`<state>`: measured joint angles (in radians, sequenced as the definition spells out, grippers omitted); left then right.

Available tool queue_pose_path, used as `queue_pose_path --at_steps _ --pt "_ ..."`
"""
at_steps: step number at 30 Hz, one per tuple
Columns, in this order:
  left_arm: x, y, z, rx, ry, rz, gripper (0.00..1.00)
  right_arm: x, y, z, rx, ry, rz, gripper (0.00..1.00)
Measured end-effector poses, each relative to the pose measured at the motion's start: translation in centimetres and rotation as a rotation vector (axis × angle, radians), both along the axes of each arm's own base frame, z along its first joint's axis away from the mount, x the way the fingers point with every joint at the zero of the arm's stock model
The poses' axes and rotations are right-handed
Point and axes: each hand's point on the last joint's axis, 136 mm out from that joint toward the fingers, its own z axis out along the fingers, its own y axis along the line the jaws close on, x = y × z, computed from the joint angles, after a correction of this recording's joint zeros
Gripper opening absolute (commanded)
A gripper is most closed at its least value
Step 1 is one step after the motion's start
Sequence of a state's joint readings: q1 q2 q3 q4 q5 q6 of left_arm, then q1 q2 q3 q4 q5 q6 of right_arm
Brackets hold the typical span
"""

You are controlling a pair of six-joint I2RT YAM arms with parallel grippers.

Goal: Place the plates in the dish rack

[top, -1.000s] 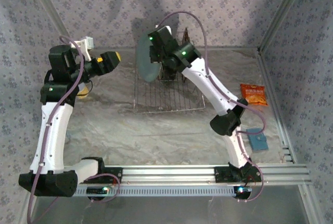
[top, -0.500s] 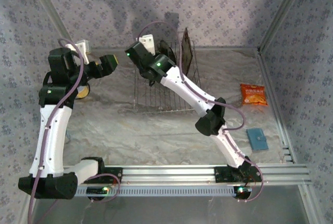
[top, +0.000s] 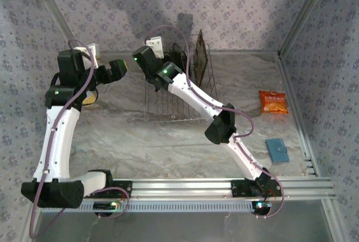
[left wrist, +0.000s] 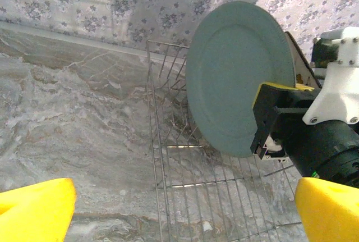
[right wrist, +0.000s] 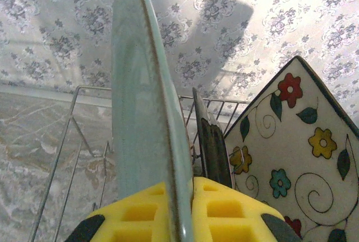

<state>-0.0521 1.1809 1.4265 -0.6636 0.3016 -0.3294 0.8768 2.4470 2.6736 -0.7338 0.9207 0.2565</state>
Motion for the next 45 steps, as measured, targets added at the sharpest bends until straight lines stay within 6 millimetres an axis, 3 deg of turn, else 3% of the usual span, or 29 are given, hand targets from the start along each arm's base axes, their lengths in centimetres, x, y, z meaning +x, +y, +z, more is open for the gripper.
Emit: queue_pose_path --at_steps 8,20,45 --pt "1.3 0.0 -0.4 0.003 0.021 0.002 0.99 1.9 -0.9 -1.6 -0.005 -0.002 -0.037 0.0" --pt "2.1 -0.1 -1.0 0.009 0.037 -0.001 0.99 3.2 -0.6 -4.6 0.014 0.018 -0.053 0.0" --pt "2.9 -0.3 -1.3 0.016 0.048 -0.009 0.99 3.4 0.0 -5.8 0.055 -0.02 -0.101 0.0"
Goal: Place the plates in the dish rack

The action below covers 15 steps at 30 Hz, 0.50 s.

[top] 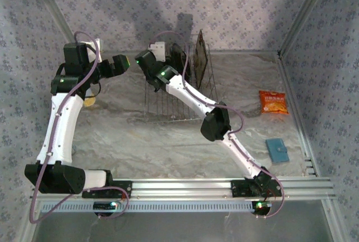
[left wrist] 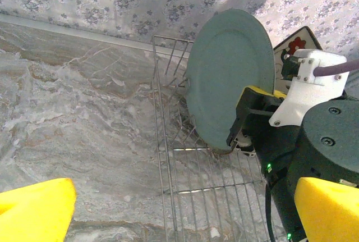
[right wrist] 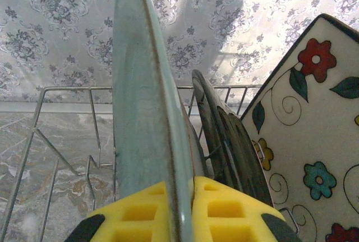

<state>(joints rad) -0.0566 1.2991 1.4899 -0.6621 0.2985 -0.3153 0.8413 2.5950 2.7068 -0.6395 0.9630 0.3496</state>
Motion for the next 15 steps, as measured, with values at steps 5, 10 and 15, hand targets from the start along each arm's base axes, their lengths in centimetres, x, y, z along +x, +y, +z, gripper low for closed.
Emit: queue_pose_path --at_steps 5,10,15 --pt "-0.03 -0.14 -0.02 -0.001 0.001 -0.003 0.99 -0.59 0.38 -0.29 -0.009 -0.01 -0.015 0.0" --pt "0.03 -0.12 -0.33 -0.002 0.007 -0.001 0.99 -1.0 0.65 -0.47 -0.018 -0.016 -0.024 0.04" --pt "0.2 -0.16 -0.53 -0.006 0.013 0.0 0.99 -1.05 0.68 -0.51 -0.02 -0.017 -0.026 0.07"
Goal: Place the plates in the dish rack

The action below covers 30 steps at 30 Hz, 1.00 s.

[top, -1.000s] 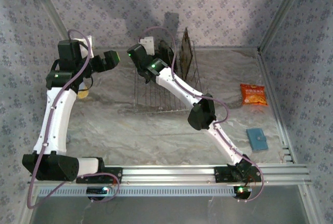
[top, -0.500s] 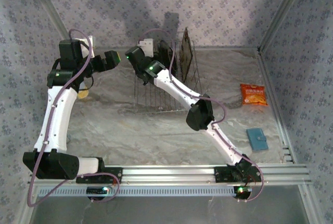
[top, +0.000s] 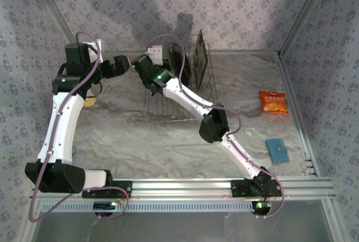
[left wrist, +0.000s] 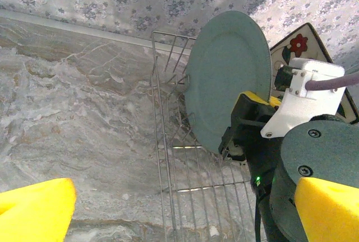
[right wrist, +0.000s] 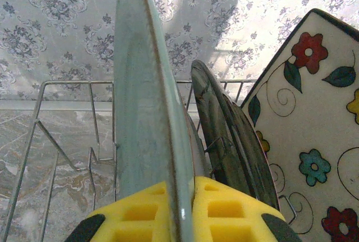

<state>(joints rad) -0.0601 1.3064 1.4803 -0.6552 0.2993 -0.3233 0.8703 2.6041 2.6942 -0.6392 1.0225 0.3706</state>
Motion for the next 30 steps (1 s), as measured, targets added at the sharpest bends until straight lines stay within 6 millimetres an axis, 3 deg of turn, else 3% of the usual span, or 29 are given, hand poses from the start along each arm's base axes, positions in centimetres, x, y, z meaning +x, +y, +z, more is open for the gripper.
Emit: queue_pose_path --at_steps 20,30 --pt "0.0 0.0 -1.2 -0.001 0.029 0.002 0.99 -0.4 0.4 -0.8 -0.01 0.004 0.0 0.09" --pt "-0.1 0.1 -1.6 -0.003 0.035 0.005 0.99 -0.4 0.7 -1.1 -0.002 0.001 -0.001 0.16"
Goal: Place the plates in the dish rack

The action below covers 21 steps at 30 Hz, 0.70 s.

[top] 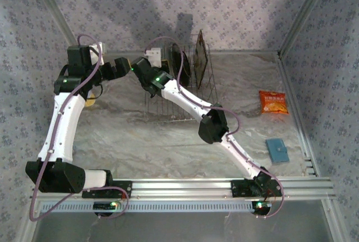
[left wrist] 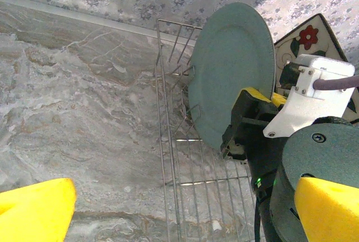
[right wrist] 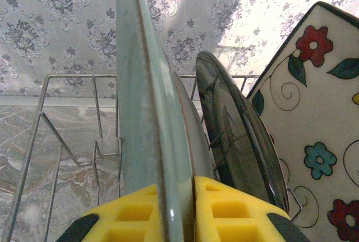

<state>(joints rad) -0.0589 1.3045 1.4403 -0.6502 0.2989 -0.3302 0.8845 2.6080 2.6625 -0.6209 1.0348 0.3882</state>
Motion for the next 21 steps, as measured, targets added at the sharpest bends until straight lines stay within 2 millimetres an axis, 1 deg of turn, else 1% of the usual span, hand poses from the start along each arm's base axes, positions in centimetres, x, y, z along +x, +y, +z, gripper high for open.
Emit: queue_pose_path --at_steps 4,8,9,10,12,14,18,20,21 --pt "-0.09 0.03 -0.1 -0.003 0.003 0.003 0.99 -0.07 0.13 -0.05 0.007 0.0 0.002 0.17" --pt "-0.11 0.03 -0.08 -0.002 0.002 0.003 0.99 -0.1 -0.01 -0.02 0.002 -0.002 -0.005 0.08" --pt "-0.1 0.03 -0.11 -0.003 0.003 0.003 0.99 -0.11 -0.09 0.0 -0.001 -0.003 -0.009 0.03" --pt "-0.09 0.03 -0.15 -0.003 0.003 0.003 0.99 -0.13 -0.13 -0.01 -0.003 -0.002 -0.01 0.01" --pt "-0.11 0.03 -0.15 -0.003 0.003 0.003 0.99 -0.13 -0.16 -0.01 -0.005 -0.003 -0.011 0.02" --pt "-0.12 0.03 -0.14 -0.003 0.002 0.003 0.99 -0.14 -0.17 -0.01 -0.005 -0.003 -0.011 0.06" --pt "-0.13 0.05 -0.19 -0.008 0.005 0.007 0.99 -0.14 -0.18 -0.02 -0.006 -0.002 -0.012 0.08" --pt "-0.11 0.04 -0.23 -0.009 0.004 0.007 0.99 -0.15 -0.2 -0.02 -0.008 -0.002 -0.012 0.15" --pt "-0.1 0.04 -0.26 -0.009 0.005 0.007 0.99 -0.15 -0.23 -0.01 -0.01 -0.002 -0.013 0.16"
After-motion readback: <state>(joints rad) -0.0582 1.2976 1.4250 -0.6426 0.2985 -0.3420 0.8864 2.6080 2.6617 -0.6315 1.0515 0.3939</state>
